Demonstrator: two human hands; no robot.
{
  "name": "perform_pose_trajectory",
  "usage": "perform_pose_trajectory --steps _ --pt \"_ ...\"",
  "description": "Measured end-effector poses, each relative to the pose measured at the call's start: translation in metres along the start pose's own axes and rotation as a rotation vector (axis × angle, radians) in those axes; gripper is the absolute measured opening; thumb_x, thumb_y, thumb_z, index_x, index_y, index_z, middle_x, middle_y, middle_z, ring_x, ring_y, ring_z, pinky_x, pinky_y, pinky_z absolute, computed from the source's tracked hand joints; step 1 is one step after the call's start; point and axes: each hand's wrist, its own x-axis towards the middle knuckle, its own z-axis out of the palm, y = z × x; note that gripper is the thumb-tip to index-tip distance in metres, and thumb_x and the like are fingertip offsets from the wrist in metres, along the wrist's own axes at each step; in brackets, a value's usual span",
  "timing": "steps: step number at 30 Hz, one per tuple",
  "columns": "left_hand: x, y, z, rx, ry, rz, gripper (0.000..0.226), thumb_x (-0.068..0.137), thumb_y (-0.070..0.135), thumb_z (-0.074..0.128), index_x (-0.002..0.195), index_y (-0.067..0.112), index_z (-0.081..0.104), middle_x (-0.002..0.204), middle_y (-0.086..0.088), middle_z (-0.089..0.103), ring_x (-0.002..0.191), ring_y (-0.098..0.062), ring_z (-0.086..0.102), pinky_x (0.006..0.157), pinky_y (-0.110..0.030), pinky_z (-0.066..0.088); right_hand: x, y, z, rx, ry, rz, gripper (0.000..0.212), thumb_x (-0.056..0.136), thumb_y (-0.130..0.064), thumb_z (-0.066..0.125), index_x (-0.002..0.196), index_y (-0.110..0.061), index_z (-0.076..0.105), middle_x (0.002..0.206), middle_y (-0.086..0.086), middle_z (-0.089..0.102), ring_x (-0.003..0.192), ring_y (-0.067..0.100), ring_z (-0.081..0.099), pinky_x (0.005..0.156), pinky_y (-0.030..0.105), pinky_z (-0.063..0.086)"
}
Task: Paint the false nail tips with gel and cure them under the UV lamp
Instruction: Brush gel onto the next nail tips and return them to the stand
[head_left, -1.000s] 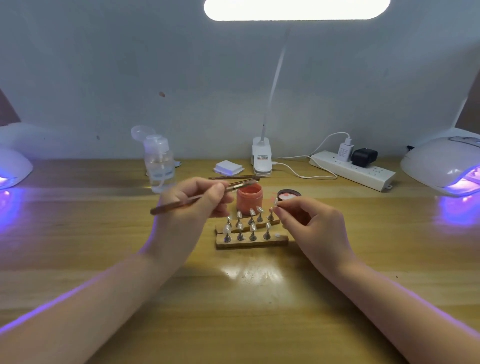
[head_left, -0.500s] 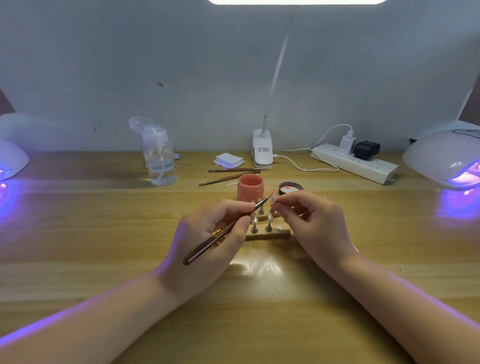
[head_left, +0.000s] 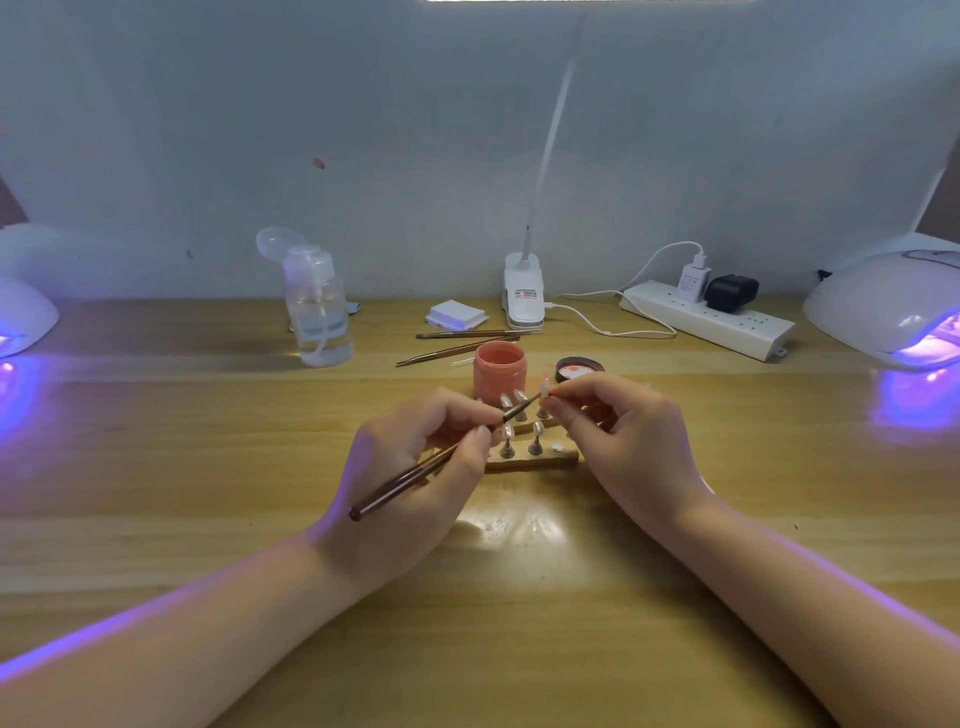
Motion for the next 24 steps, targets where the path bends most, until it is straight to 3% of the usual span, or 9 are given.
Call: perform_pose_trajectory --steps 4,9,13,17,20,24 --pt "0.002 0.000 0.002 0.080 -0.005 0.023 0.022 0.089 0.017 0.062 0.109 0.018 0.070 0.097 0.006 0.073 0.092 -0.009 0.069 0.076 -0.027 0.056 0.000 -0.001 0.000 -0.001 -0.013 -0.012 0.010 0.083 -0.014 0.074 0.092 -0.018 0.076 0.080 -0.006 0.072 0.070 0.014 0.065 0.066 0.031 0.052" --pt "0.000 -0.002 0.001 0.030 -0.029 -0.018 0.014 0.086 0.019 0.062 0.096 0.015 0.071 0.087 0.005 0.073 0.085 -0.011 0.070 0.074 -0.027 0.056 0.001 -0.001 0.000 -0.024 -0.013 -0.006 0.010 0.084 -0.015 0.074 0.093 -0.018 0.076 0.078 -0.010 0.071 0.068 0.009 0.063 0.063 0.017 0.046" --pt "-0.001 0.000 0.002 0.004 0.010 -0.020 0.015 0.087 0.024 0.060 0.099 0.019 0.069 0.090 0.008 0.072 0.086 -0.010 0.069 0.075 -0.023 0.055 0.000 -0.002 0.000 -0.024 -0.020 -0.001 0.010 0.084 -0.015 0.074 0.093 -0.018 0.076 0.079 -0.009 0.071 0.069 0.009 0.063 0.063 0.017 0.047" --pt "0.000 0.000 0.002 0.044 -0.040 -0.043 0.016 0.086 0.018 0.061 0.098 0.014 0.071 0.089 0.005 0.073 0.087 -0.013 0.069 0.076 -0.032 0.055 -0.001 -0.004 -0.001 -0.042 -0.024 -0.002 0.009 0.083 -0.014 0.074 0.092 -0.016 0.076 0.078 -0.009 0.070 0.067 0.010 0.062 0.062 0.014 0.044" --pt "0.000 0.003 0.000 -0.007 -0.009 -0.061 0.017 0.084 0.028 0.057 0.091 0.016 0.068 0.083 0.003 0.071 0.082 -0.015 0.067 0.073 -0.030 0.053 0.000 -0.006 -0.003 -0.032 -0.011 0.060 0.008 0.085 -0.015 0.072 0.092 -0.015 0.075 0.079 -0.007 0.070 0.067 0.010 0.062 0.063 0.021 0.047" --pt "0.001 0.008 0.003 -0.189 0.142 -0.256 0.012 0.087 0.020 0.056 0.091 0.018 0.067 0.084 0.003 0.073 0.082 -0.008 0.068 0.069 -0.015 0.051 0.001 -0.012 -0.008 0.012 -0.006 0.135 0.007 0.088 -0.015 0.069 0.093 -0.019 0.070 0.086 -0.007 0.068 0.067 0.014 0.066 0.065 0.037 0.055"
